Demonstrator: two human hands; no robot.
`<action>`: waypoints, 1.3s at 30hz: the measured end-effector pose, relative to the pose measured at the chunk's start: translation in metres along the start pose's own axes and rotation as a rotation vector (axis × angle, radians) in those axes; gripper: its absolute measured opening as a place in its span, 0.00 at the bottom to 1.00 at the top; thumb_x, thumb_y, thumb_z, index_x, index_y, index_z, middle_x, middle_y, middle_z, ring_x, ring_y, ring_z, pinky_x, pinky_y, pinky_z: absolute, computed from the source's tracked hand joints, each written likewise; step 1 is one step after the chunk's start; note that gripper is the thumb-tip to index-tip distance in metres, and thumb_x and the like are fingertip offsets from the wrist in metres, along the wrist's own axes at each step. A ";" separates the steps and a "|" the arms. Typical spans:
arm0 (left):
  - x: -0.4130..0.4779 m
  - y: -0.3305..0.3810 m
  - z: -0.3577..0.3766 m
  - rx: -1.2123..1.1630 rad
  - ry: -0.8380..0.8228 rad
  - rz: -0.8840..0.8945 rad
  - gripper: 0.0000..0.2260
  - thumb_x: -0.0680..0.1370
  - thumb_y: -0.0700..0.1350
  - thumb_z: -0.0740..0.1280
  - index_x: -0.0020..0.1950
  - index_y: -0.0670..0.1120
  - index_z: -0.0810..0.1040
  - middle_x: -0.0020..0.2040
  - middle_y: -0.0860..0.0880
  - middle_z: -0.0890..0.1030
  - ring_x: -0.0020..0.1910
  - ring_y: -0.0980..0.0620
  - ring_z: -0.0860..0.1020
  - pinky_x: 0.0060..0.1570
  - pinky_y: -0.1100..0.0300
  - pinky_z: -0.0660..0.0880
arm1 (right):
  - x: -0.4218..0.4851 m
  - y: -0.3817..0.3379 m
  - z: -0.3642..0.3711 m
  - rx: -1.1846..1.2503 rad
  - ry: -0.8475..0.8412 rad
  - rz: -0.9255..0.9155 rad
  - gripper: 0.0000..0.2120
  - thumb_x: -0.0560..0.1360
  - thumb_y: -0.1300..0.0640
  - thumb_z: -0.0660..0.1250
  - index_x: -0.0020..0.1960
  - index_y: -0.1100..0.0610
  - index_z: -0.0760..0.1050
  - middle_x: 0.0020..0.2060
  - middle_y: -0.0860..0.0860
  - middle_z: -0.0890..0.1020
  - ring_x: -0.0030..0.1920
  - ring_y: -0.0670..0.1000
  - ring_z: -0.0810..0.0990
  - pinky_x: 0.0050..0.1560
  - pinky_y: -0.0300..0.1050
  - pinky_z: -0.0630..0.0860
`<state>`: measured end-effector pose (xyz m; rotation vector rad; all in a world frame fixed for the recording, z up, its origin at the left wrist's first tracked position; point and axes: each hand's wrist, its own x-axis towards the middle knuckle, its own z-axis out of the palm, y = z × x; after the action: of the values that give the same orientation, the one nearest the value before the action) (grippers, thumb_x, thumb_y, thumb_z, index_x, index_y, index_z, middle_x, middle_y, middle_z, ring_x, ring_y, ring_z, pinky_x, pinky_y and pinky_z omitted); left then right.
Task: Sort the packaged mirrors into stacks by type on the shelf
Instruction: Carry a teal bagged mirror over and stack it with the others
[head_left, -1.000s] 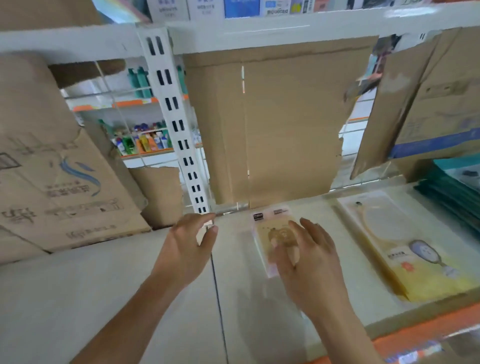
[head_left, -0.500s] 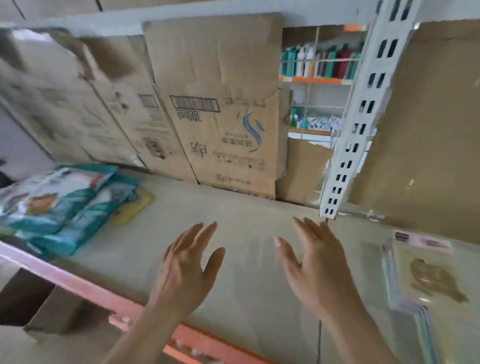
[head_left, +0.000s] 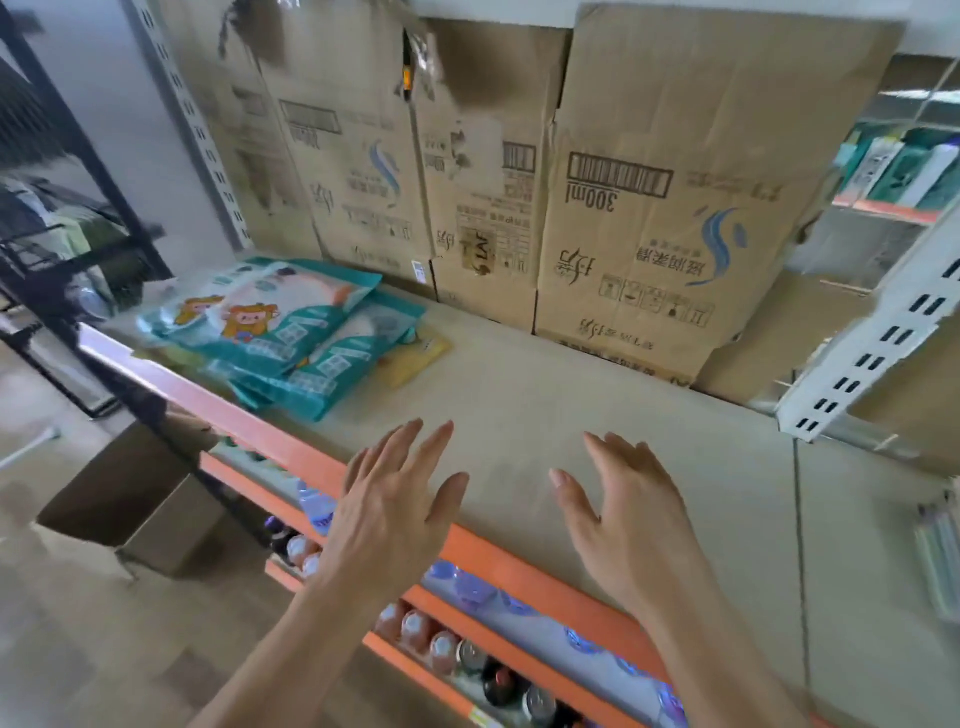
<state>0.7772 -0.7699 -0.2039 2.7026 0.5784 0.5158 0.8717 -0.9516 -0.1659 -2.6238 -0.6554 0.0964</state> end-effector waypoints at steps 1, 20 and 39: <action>-0.003 -0.006 -0.005 -0.006 0.006 0.004 0.25 0.76 0.59 0.56 0.68 0.50 0.74 0.65 0.43 0.76 0.64 0.43 0.74 0.63 0.50 0.67 | -0.004 -0.009 0.004 0.010 0.011 0.000 0.26 0.78 0.42 0.56 0.69 0.56 0.67 0.66 0.53 0.73 0.69 0.59 0.65 0.68 0.56 0.64; -0.011 -0.119 -0.043 0.033 0.028 -0.034 0.27 0.77 0.61 0.53 0.69 0.49 0.72 0.67 0.45 0.74 0.67 0.44 0.72 0.65 0.49 0.67 | -0.017 -0.100 0.068 0.134 0.053 0.038 0.27 0.77 0.43 0.58 0.71 0.55 0.67 0.69 0.54 0.70 0.72 0.56 0.64 0.71 0.51 0.62; 0.117 -0.187 -0.060 0.160 -0.016 -0.059 0.29 0.77 0.64 0.49 0.73 0.52 0.67 0.72 0.45 0.69 0.71 0.45 0.67 0.69 0.47 0.64 | 0.104 -0.152 0.101 0.213 0.061 -0.044 0.25 0.76 0.47 0.60 0.67 0.60 0.71 0.63 0.56 0.76 0.65 0.56 0.73 0.67 0.46 0.66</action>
<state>0.7916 -0.5425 -0.1906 2.8271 0.7211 0.4500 0.8810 -0.7428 -0.1884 -2.3978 -0.6436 0.0680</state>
